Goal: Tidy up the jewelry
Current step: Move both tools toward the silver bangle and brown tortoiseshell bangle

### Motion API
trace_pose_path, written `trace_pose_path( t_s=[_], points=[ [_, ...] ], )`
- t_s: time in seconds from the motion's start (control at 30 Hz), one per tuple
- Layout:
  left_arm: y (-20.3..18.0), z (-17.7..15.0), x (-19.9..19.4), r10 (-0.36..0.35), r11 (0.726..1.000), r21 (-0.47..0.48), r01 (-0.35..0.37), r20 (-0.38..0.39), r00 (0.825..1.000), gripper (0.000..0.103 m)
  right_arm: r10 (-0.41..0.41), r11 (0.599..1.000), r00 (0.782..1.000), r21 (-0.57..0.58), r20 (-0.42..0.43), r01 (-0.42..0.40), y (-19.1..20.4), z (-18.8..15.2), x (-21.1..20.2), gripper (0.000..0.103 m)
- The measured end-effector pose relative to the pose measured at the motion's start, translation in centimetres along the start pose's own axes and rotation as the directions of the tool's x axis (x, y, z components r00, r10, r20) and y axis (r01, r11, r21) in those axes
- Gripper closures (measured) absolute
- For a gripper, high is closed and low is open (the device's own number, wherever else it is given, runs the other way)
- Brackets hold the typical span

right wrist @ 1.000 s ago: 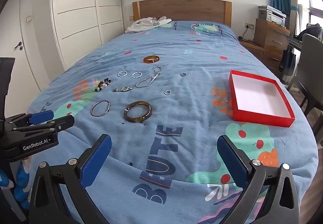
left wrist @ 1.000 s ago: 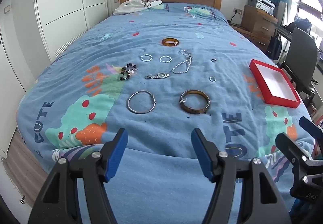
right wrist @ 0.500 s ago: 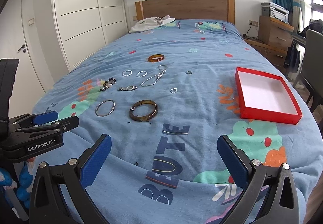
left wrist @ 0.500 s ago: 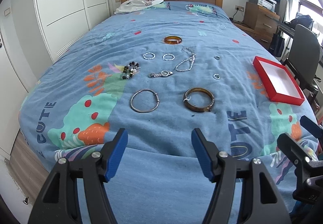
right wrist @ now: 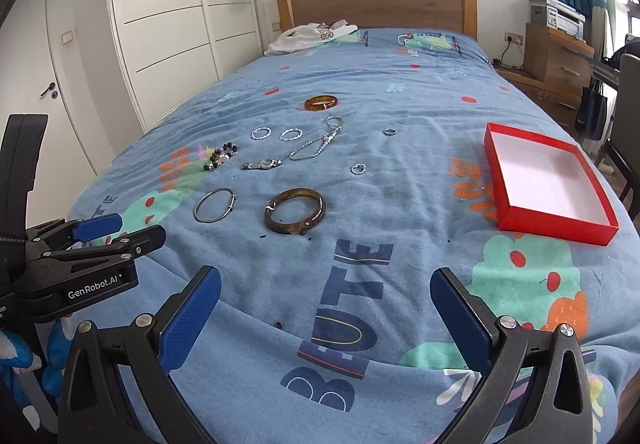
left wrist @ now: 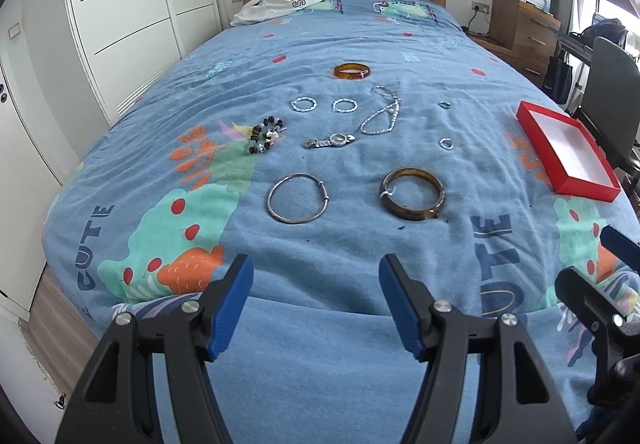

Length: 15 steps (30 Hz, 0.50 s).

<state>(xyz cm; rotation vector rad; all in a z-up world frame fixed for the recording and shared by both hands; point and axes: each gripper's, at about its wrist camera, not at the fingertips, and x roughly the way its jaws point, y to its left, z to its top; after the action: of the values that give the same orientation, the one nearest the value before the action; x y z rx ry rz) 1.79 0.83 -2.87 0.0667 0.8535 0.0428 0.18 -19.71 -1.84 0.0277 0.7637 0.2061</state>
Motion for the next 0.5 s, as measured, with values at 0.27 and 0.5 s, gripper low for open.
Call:
trace_pose_path(
  t_s=[0.27, 0.5],
  points=[
    [0.6, 0.5, 1.7, -0.014, 1.0, 0.005, 0.014, -0.022, 1.0, 0.039, -0.002, 1.0, 1.0, -0.008, -0.03, 0.002, 0.2, 0.5, 1.9, 0.001],
    [1.2, 1.0, 3.5, -0.013, 1.0, -0.01, 0.013, -0.06, 0.998, 0.039, 0.012, 1.0, 0.998, -0.01, -0.056, -0.012, 0.2, 1.0, 3.6, 0.001]
  ],
)
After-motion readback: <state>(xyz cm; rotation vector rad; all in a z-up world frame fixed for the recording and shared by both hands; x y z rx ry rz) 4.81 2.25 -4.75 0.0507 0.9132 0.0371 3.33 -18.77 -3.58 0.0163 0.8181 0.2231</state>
